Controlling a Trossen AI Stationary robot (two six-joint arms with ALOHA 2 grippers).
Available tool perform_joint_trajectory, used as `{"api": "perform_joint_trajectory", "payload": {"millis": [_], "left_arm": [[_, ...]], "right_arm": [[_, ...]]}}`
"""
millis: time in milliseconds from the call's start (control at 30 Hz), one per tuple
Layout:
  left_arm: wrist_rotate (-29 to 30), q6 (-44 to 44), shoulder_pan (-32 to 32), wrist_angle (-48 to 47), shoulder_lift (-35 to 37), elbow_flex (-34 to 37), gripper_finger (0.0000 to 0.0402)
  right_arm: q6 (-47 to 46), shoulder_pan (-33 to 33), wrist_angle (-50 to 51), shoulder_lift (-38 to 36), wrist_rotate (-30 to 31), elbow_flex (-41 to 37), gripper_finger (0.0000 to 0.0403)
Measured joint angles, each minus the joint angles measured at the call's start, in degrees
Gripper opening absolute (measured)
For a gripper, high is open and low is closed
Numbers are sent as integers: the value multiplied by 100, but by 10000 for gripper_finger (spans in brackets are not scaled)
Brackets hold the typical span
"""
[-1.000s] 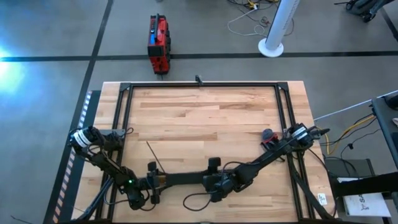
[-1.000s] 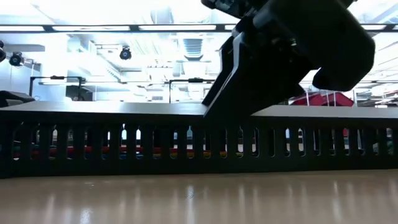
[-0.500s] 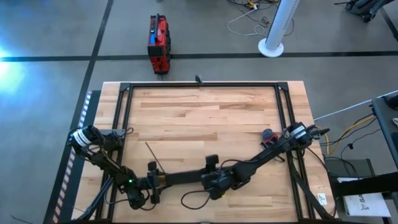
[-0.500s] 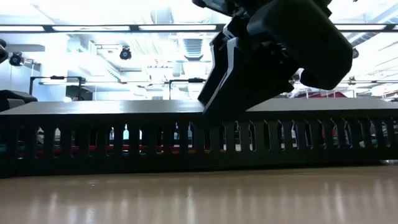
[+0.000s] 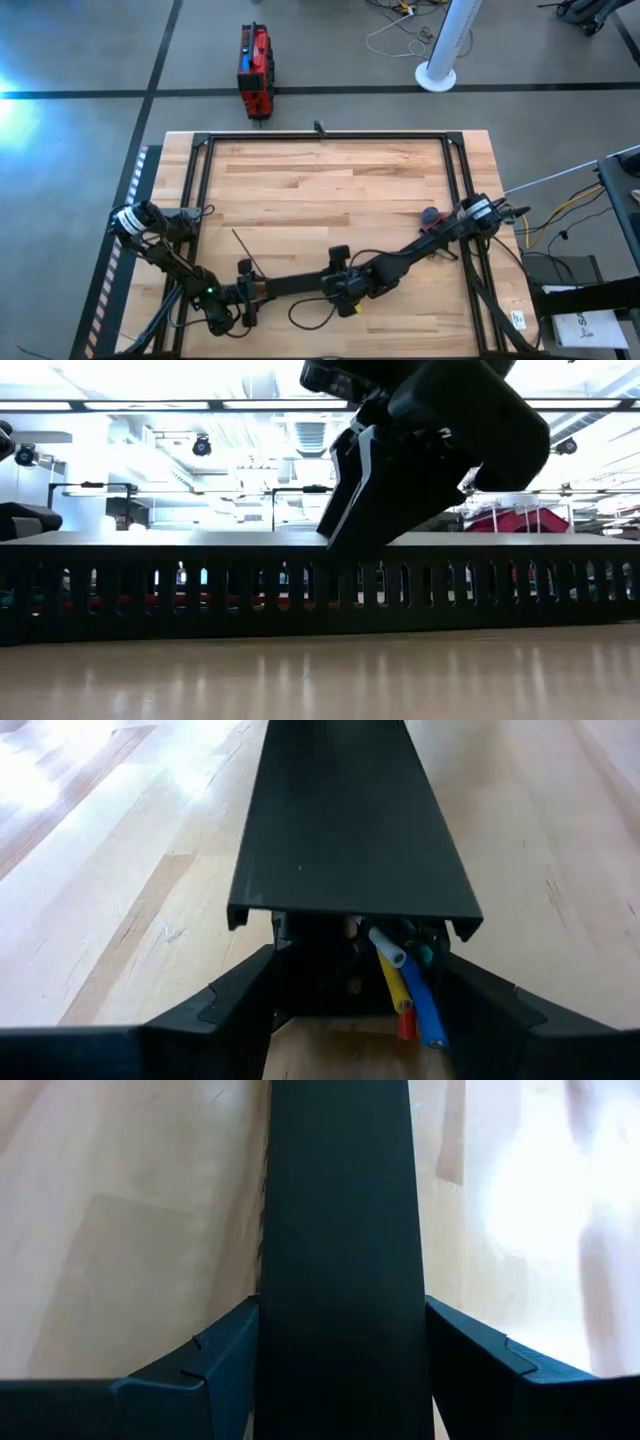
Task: Ziptie cables
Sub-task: Close the cable duct using the cable lid
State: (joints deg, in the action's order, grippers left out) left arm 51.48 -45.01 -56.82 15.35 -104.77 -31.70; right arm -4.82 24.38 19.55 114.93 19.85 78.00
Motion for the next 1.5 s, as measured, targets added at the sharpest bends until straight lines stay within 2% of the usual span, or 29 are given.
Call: {"api": "perform_joint_trajectory", "payload": {"millis": [633, 1500], "left_arm": [[-26, 214, -2, 4, 0, 0, 210], [-66, 190, -2, 11, -2, -2, 213]], "right_arm": [[189, -630, 136, -15, -1422, -7, 220], [193, -649, 391, -6, -1576, -13, 220]]}}
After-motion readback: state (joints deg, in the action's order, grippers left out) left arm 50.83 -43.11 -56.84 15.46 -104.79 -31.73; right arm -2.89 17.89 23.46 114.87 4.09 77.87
